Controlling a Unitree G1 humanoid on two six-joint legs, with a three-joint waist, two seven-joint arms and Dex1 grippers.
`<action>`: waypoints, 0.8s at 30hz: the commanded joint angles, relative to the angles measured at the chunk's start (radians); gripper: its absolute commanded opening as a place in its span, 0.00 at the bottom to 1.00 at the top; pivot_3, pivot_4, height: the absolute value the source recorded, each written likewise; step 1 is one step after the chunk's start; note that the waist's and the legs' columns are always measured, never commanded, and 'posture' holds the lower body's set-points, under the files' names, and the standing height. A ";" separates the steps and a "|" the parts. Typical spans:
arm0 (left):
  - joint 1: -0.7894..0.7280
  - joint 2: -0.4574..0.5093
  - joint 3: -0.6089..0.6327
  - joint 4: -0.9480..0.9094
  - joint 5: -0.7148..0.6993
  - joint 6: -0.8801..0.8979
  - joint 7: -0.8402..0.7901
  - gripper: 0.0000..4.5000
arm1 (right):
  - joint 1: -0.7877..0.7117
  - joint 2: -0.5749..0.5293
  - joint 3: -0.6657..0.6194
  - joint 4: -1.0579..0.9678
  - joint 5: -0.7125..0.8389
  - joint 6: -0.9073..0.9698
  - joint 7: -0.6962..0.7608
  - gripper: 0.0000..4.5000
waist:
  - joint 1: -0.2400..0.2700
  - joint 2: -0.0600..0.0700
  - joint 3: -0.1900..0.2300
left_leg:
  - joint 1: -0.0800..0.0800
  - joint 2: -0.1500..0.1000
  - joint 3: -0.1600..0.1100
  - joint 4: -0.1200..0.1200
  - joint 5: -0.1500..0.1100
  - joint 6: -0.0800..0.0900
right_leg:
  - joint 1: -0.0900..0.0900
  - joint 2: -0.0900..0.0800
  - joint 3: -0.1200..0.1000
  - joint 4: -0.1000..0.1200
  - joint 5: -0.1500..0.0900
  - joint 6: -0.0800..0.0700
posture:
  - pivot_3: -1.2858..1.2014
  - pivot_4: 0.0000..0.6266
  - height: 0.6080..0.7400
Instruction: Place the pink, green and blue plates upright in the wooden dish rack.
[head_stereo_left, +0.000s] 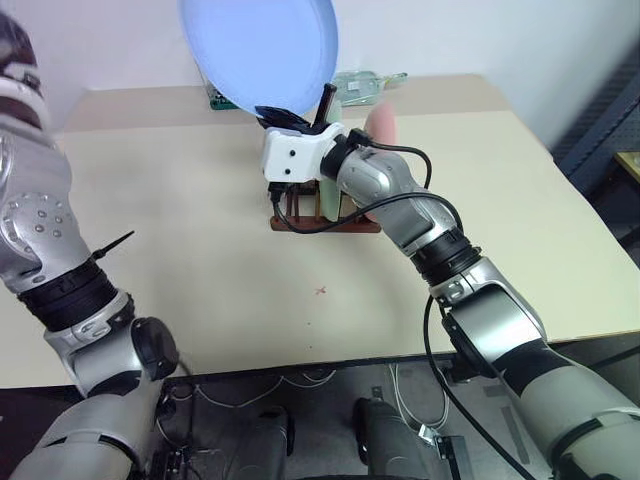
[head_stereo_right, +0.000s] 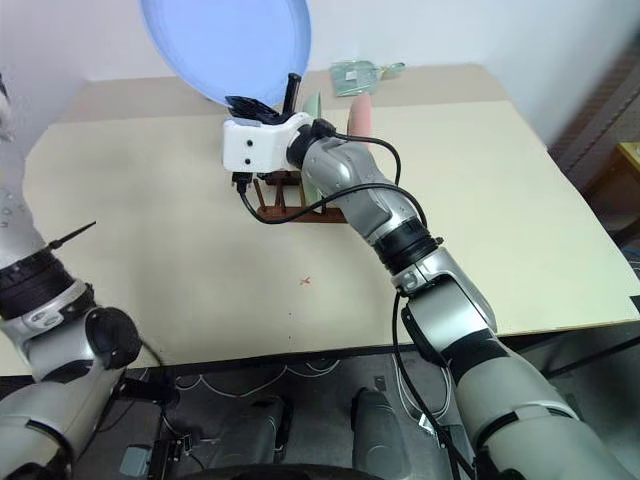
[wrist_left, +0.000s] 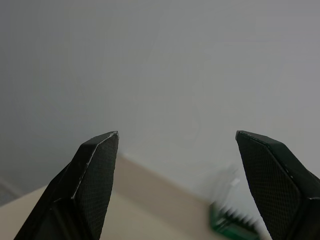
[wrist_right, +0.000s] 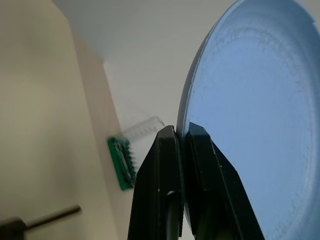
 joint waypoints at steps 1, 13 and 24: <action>0.212 0.058 -0.145 0.037 0.104 -0.021 -0.164 0.85 | 0.019 0.065 -0.120 -0.181 0.218 0.090 0.067 0.00 | -0.002 0.002 0.000 | 0.001 0.000 0.001 -0.001 0.000 0.000 | 0.000 0.000 0.001 0.000 0.000 0.000 | 0.52 0.24 1.00; 0.476 -0.048 -0.324 0.053 0.218 -0.217 -0.320 0.85 | 0.161 0.299 -0.357 -0.609 0.901 0.859 0.050 0.00 | 0.007 0.001 0.000 | 0.000 0.001 -0.002 -0.004 -0.002 0.003 | -0.002 0.000 -0.001 0.002 0.001 -0.002 | 0.52 0.24 1.00; 0.505 -0.103 -0.375 0.034 0.231 -0.246 -0.400 0.85 | 0.067 0.328 -0.530 -0.423 1.058 1.044 -0.115 0.00 | 0.003 0.002 0.000 | 0.000 0.001 -0.001 -0.005 -0.002 0.003 | -0.004 0.000 -0.001 0.002 0.001 -0.002 | 0.52 0.24 1.00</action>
